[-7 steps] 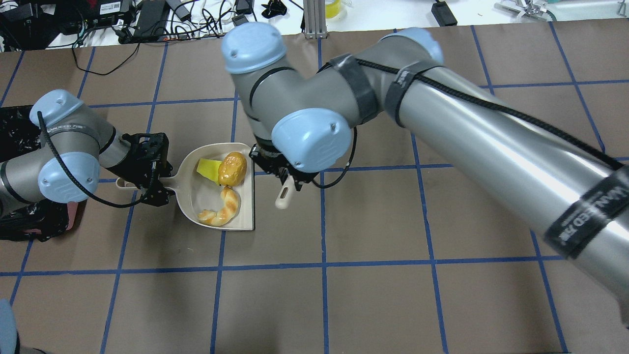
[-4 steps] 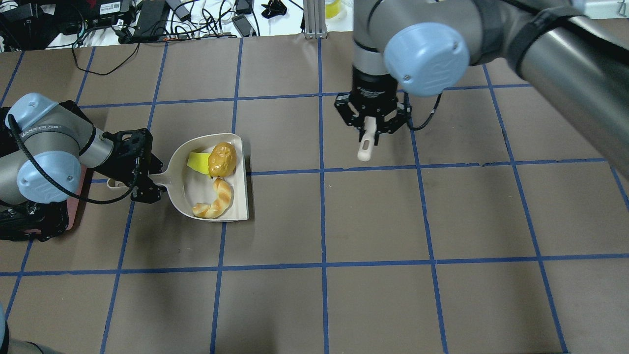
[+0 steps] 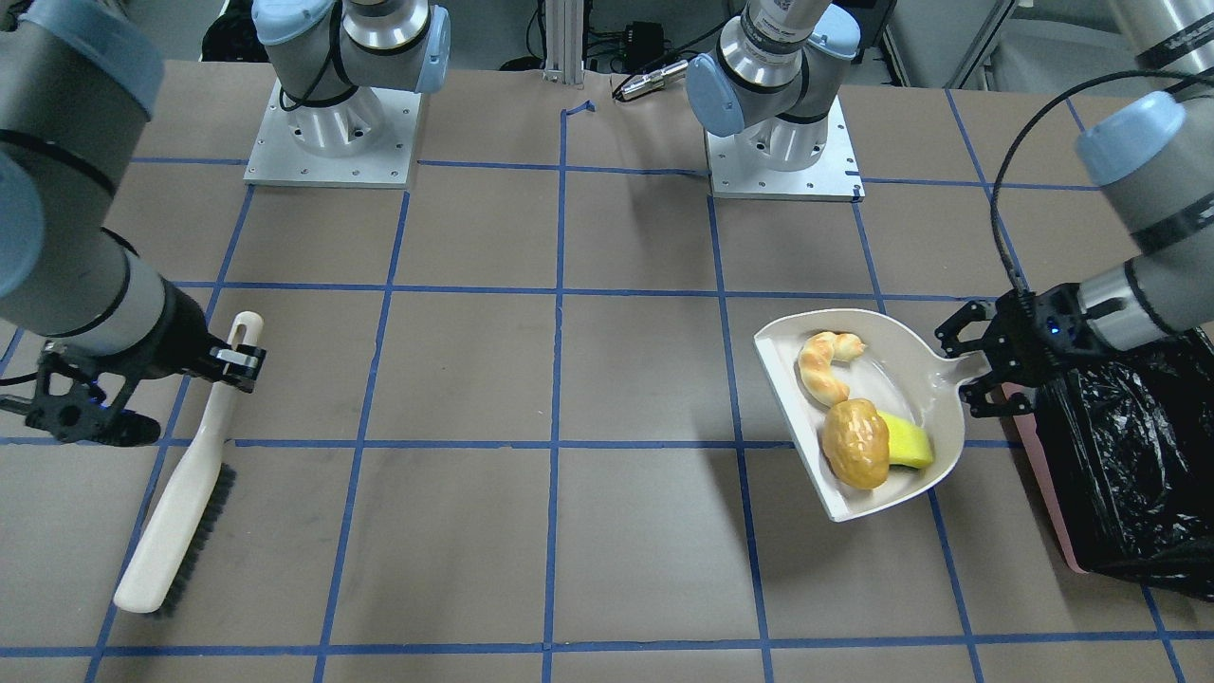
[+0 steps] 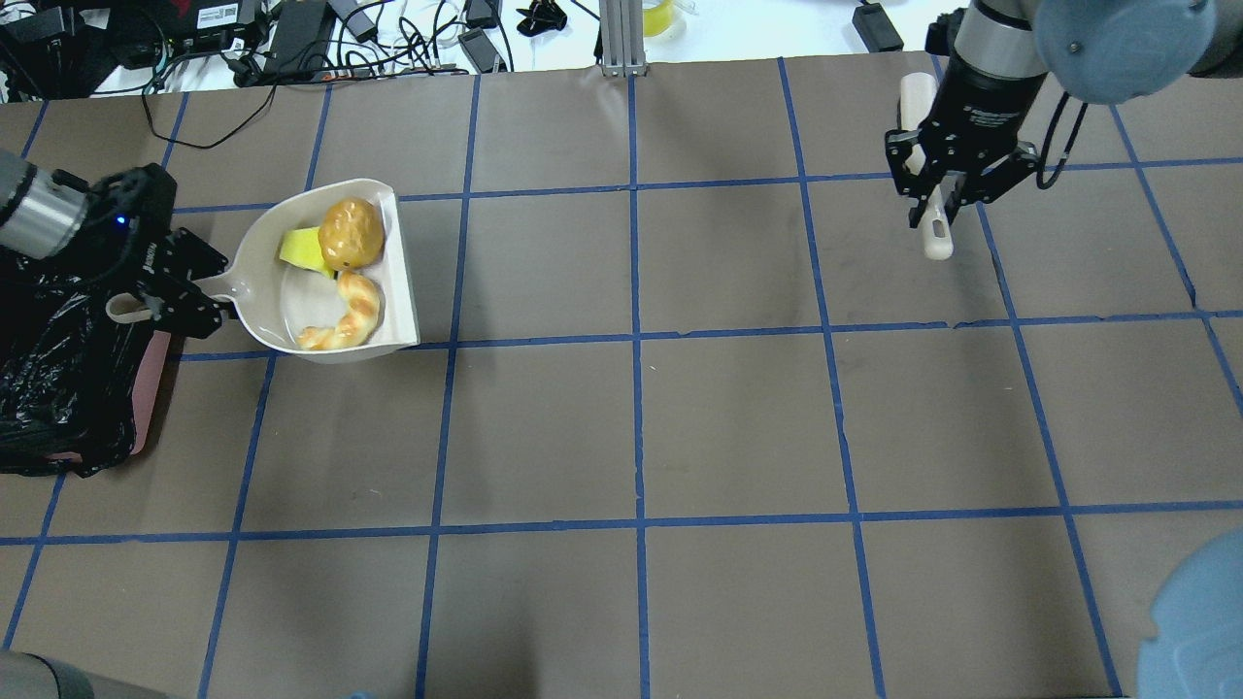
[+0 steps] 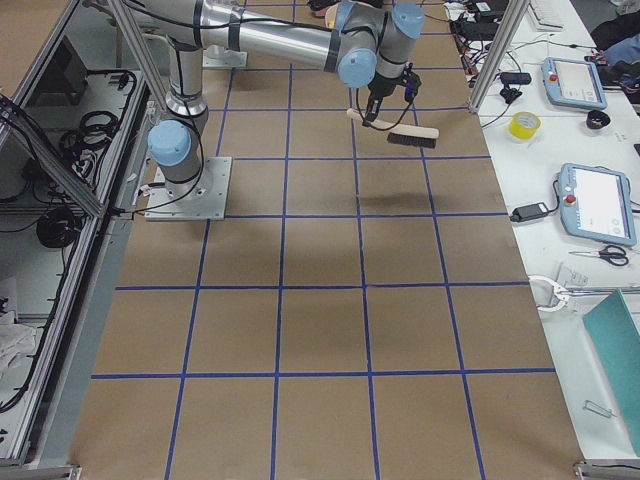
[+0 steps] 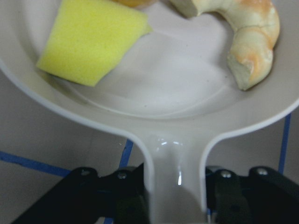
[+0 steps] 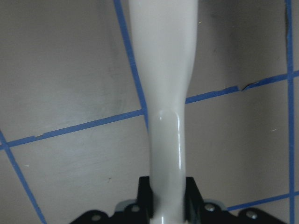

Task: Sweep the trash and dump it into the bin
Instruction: 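Carry the loaded dustpan to the bin with the left while the right returns the brush, then tip the dustpan over the black bin with the left while the right lowers the brush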

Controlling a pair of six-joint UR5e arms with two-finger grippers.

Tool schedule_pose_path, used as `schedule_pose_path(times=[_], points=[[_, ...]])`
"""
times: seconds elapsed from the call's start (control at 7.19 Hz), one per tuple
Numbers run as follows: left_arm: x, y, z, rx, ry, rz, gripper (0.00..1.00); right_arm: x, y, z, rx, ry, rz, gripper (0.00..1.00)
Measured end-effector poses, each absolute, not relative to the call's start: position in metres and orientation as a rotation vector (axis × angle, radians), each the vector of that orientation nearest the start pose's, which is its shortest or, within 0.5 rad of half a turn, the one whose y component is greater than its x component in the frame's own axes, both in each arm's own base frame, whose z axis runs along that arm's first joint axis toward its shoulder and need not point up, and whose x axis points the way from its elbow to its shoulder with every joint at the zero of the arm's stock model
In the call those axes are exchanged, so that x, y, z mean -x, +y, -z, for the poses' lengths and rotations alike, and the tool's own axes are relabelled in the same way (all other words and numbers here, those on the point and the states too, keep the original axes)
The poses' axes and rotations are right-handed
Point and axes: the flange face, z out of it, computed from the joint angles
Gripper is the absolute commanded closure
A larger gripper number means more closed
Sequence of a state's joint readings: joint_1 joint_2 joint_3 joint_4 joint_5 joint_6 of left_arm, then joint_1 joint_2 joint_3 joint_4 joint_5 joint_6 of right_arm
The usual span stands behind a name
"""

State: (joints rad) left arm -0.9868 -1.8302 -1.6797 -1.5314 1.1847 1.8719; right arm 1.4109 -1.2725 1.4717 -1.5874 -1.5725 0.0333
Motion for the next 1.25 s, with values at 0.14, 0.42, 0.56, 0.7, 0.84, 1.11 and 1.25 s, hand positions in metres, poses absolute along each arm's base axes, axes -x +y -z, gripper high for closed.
schedule_pose_path(times=[0.14, 0.42, 0.56, 0.7, 0.84, 1.11, 1.25], points=[[-0.187, -0.539, -0.338, -1.955, 2.981, 0.489, 1.00, -0.008, -0.606, -0.361, -0.257, 3.095, -0.291, 1.00], [-0.261, -0.512, -0.367, -1.745, 3.121, 0.523, 1.00, 0.029, -0.606, -0.326, -0.169, 3.121, -0.252, 1.00], [-0.300, -0.495, -0.378, -1.647, 3.153, 0.492, 1.00, 0.045, -0.603, -0.308, -0.133, 3.137, -0.229, 1.00], [-0.332, -0.483, -0.392, -1.575, 3.150, 0.455, 1.00, 0.059, -0.599, -0.292, -0.105, 3.141, -0.221, 1.00], [-0.362, -0.472, -0.404, -1.506, 3.144, 0.424, 1.00, 0.067, -0.597, -0.280, -0.084, 3.138, -0.228, 1.00], [-0.425, -0.444, -0.419, -1.364, 3.137, 0.355, 1.00, 0.072, -0.597, -0.263, -0.068, 3.126, -0.260, 1.00], [-0.448, -0.440, -0.422, -1.332, 3.117, 0.312, 1.00, 0.073, -0.597, -0.256, -0.063, 3.122, -0.277, 1.00]])
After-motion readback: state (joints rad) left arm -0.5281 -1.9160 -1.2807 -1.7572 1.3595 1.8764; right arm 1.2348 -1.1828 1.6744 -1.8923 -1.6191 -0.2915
